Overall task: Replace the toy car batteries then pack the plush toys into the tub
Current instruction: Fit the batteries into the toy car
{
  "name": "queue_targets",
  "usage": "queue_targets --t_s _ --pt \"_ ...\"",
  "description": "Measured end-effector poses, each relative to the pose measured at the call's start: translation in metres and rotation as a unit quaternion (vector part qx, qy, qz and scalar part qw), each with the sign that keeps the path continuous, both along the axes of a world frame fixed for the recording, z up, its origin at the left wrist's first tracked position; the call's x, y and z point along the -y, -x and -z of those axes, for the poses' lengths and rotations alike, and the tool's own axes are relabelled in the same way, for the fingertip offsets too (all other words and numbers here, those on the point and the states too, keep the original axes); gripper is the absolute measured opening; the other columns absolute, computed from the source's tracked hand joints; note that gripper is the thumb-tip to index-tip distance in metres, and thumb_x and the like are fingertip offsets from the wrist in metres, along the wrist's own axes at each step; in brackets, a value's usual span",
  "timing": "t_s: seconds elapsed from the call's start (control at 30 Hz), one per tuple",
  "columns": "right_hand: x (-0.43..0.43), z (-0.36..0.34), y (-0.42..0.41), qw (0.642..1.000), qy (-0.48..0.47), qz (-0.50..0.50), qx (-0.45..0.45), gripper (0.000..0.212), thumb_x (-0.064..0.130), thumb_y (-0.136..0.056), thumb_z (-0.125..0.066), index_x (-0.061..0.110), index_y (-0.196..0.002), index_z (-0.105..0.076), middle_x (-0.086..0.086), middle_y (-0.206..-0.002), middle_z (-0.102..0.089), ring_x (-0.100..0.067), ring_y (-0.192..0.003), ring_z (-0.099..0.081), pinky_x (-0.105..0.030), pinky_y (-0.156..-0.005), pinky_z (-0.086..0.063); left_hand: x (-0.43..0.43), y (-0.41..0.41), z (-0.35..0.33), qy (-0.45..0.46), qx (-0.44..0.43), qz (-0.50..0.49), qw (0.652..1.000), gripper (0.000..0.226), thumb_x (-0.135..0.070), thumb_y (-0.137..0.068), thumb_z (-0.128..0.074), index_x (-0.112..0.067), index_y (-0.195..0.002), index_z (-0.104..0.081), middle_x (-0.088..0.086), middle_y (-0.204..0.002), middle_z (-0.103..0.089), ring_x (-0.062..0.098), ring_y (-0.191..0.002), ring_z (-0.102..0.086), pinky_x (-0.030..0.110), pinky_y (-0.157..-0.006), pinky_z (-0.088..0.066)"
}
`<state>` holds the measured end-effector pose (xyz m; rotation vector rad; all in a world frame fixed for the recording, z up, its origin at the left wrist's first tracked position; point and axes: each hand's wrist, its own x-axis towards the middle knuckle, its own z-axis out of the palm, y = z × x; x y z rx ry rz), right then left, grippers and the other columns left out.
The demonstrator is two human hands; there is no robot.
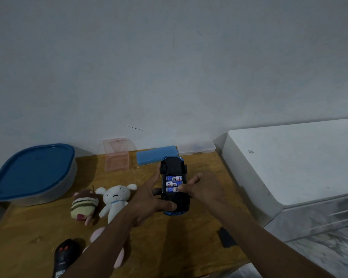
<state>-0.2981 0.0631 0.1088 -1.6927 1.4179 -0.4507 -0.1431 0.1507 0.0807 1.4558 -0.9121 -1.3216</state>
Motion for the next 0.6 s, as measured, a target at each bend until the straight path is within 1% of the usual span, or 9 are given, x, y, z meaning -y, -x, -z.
queue_targets --t_s 0.1,0.23,0.27,0.4,0.47,0.53,0.6 --pt "-0.001 0.002 0.001 1.0 -0.014 0.005 0.021 0.027 0.024 -0.068 -0.085 0.012 -0.074 -0.061 0.0 -0.079 -0.07 -0.012 -0.073 -0.068 -0.026 -0.065 -0.058 0.0 -0.001 0.0 0.0 0.005 0.008 1.0 0.123 0.018 -0.065 -0.077 -0.052 -0.146 -0.014 0.007 -0.123 -0.064 0.025 -0.108 -0.066 0.047 -0.083 -0.058" --pt "0.0 0.008 0.001 0.998 -0.041 0.004 0.042 0.022 0.022 -0.075 -0.08 0.01 -0.075 -0.061 -0.004 -0.083 -0.071 -0.015 -0.078 -0.07 -0.035 -0.071 -0.061 -0.001 -0.003 0.005 0.0 0.014 0.02 1.0 0.126 0.017 -0.064 -0.078 -0.054 -0.145 -0.012 0.008 -0.127 -0.062 0.026 -0.114 -0.062 0.048 -0.083 -0.058" --pt "0.0 0.009 0.002 0.998 -0.05 0.008 0.047 0.022 0.021 -0.076 -0.079 0.011 -0.074 -0.06 -0.005 -0.083 -0.071 -0.016 -0.078 -0.07 -0.034 -0.07 -0.061 -0.001 -0.002 0.006 -0.001 0.017 0.023 1.0 0.126 0.017 -0.064 -0.078 -0.054 -0.146 -0.012 0.007 -0.127 -0.063 0.025 -0.115 -0.062 0.047 -0.082 -0.058" --pt "0.001 0.005 0.002 0.992 -0.095 0.038 0.076 0.027 0.012 -0.075 -0.08 0.011 -0.07 -0.054 -0.009 -0.084 -0.069 -0.018 -0.076 -0.069 -0.027 -0.058 -0.057 -0.001 0.001 0.011 0.003 0.029 0.027 0.999 0.125 0.014 -0.063 -0.08 -0.054 -0.145 -0.014 -0.001 -0.128 -0.063 0.022 -0.115 -0.062 0.049 -0.083 -0.058" --pt "0.0 0.005 0.002 0.993 -0.087 0.037 0.071 0.027 0.012 -0.075 -0.08 0.011 -0.068 -0.054 -0.007 -0.081 -0.069 -0.016 -0.071 -0.067 -0.025 -0.055 -0.054 0.0 -0.001 0.014 0.002 0.014 0.029 0.999 0.126 0.013 -0.062 -0.082 -0.055 -0.144 -0.014 -0.001 -0.13 -0.062 0.024 -0.117 -0.061 0.051 -0.085 -0.057" --pt "-0.001 0.008 0.002 0.995 -0.063 0.04 0.058 0.026 0.015 -0.075 -0.08 0.012 -0.068 -0.055 -0.006 -0.079 -0.069 -0.015 -0.07 -0.066 -0.027 -0.058 -0.057 0.002 -0.001 0.018 -0.007 -0.003 0.033 0.999 0.128 0.01 -0.061 -0.083 -0.057 -0.144 -0.013 0.003 -0.132 -0.06 0.026 -0.118 -0.06 0.053 -0.087 -0.055" --pt "-0.004 0.012 0.004 0.996 -0.052 0.051 0.045 0.023 0.018 -0.076 -0.079 0.015 -0.071 -0.057 -0.005 -0.082 -0.068 -0.016 -0.075 -0.067 -0.031 -0.066 -0.058 0.002 0.002 0.021 -0.024 -0.023 0.036 0.999 0.129 0.011 -0.063 -0.081 -0.056 -0.146 -0.008 0.006 -0.128 -0.063 0.027 -0.114 -0.062 0.055 -0.089 -0.054"
